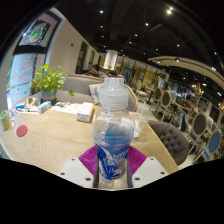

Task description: Pour water

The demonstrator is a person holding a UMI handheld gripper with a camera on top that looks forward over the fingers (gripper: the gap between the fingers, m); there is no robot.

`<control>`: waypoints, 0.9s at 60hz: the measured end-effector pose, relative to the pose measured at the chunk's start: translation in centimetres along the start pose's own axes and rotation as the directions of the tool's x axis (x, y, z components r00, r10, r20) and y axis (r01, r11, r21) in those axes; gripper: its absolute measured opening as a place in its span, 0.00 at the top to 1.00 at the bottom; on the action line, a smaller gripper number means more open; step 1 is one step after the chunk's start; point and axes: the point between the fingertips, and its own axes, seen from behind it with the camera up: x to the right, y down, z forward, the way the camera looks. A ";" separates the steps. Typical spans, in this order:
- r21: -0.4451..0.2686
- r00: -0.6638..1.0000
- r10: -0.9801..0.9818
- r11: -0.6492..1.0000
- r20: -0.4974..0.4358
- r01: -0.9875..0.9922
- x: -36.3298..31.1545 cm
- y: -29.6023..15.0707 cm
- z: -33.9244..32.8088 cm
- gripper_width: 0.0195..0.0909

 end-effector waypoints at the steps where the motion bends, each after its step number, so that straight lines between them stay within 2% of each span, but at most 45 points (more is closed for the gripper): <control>1: 0.005 1.000 -0.017 1.000 -0.011 0.017 -0.2 -0.6 -0.2 0.75; 12: 0.045 0.952 -0.267 0.960 -0.150 0.276 -4.0 -9.0 -2.8 0.75; 17: 0.057 0.885 -0.417 0.898 -0.207 0.437 -7.9 -13.5 -4.3 0.75; 31: 0.070 0.494 -0.800 0.502 -0.340 0.862 -25.0 -23.0 -7.3 0.75; 40: 0.071 0.176 -0.906 0.161 -0.386 0.984 -37.1 -23.9 -7.4 0.75; 45: 0.025 -0.019 -0.919 -0.031 -0.393 0.999 -41.8 -22.6 -6.6 0.75; 54: -0.067 -0.309 -0.883 -0.306 -0.354 0.950 -46.5 -19.4 -5.0 0.75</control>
